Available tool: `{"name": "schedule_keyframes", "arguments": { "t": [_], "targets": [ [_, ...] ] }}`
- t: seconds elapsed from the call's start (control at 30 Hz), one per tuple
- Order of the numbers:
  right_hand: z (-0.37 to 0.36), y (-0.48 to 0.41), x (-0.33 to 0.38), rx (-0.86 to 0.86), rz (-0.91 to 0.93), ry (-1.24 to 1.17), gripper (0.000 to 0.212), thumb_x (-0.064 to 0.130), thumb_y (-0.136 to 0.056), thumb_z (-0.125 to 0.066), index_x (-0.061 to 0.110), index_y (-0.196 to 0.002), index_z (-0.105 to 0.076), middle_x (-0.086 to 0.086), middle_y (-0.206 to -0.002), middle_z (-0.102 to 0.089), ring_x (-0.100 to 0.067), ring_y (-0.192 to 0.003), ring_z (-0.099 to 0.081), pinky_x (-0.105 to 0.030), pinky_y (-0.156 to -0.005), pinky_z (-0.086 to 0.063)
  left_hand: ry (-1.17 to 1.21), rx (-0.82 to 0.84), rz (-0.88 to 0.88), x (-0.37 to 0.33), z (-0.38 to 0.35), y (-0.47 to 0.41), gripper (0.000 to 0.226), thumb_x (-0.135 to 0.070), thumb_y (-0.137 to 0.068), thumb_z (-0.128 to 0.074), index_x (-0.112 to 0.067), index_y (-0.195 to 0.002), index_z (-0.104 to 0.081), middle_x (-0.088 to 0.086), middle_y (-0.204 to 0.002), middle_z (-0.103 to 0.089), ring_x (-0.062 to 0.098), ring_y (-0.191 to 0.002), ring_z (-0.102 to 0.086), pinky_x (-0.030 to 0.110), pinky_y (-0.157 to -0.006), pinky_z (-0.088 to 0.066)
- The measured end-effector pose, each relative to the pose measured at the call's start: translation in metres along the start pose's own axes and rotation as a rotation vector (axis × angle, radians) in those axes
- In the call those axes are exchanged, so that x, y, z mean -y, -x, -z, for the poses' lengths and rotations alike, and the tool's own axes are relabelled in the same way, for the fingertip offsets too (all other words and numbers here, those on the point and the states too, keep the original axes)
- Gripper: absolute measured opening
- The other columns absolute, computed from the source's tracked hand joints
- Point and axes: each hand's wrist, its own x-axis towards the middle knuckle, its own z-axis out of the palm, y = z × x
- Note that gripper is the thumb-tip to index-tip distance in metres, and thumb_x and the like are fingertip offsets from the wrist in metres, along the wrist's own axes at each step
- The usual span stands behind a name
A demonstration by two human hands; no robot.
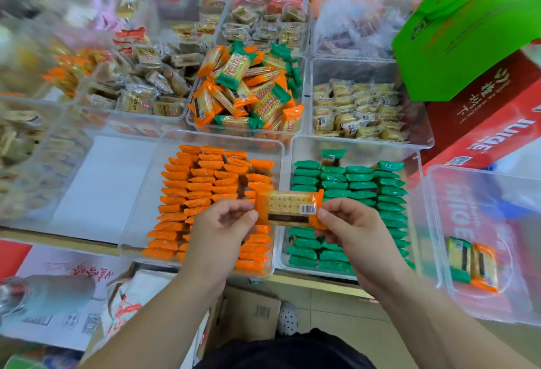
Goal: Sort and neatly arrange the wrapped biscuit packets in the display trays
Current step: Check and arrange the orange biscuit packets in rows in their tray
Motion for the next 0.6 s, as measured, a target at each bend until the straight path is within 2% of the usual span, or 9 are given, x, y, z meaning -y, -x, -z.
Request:
{"name": "schedule_keyframes", "arguments": {
  "t": [0.17, 0.33, 0.5, 0.6],
  "targets": [
    [0.006, 0.035, -0.005, 0.067, -0.032, -0.030, 0.016, 0.007, -0.093, -0.066, 0.015, -0.085, -0.077, -0.005, -0.078, -0.072, -0.014, -0.071, -0.059, -0.032, -0.069, -0.046, 0.104, 0.051, 0.114, -0.001, 0.015, 0.043, 0.016, -0.005, -0.090, -0.069, -0.019, -0.096, -0.075, 0.001, -0.077, -0.073, 0.017, -0.071, -0.067, 0.036, -0.073, -0.055],
    [0.011, 0.057, -0.005, 0.034, 0.004, -0.014, 0.009, 0.006, -0.089, -0.071, 0.010, -0.083, -0.077, -0.004, -0.070, -0.071, -0.007, -0.058, -0.056, -0.027, -0.060, -0.047, 0.007, 0.018, 0.039, -0.005, 0.024, 0.071, 0.015, -0.004, -0.091, -0.067, -0.014, -0.086, -0.077, 0.004, -0.066, -0.070, 0.012, -0.062, -0.064, 0.024, -0.063, -0.051],
    [0.017, 0.067, -0.005, 0.032, 0.000, -0.050, 0.010, 0.008, -0.089, -0.072, 0.011, -0.079, -0.076, -0.007, -0.070, -0.069, -0.012, -0.061, -0.058, -0.028, -0.061, -0.049, 0.070, 0.076, 0.096, -0.007, 0.032, 0.082, 0.011, -0.005, -0.093, -0.065, -0.006, -0.088, -0.075, 0.008, -0.066, -0.064, 0.019, -0.063, -0.055, 0.035, -0.067, -0.048],
    [0.020, 0.071, -0.004, 0.169, -0.063, -0.277, 0.013, 0.014, -0.081, -0.078, 0.018, -0.070, -0.073, -0.006, -0.072, -0.065, -0.015, -0.065, -0.053, -0.027, -0.062, -0.045, 0.212, 0.129, 0.188, -0.007, 0.034, 0.084, 0.010, -0.003, -0.094, -0.061, 0.001, -0.092, -0.070, 0.013, -0.071, -0.059, 0.021, -0.065, -0.053, 0.032, -0.062, -0.047]
  ]
}}
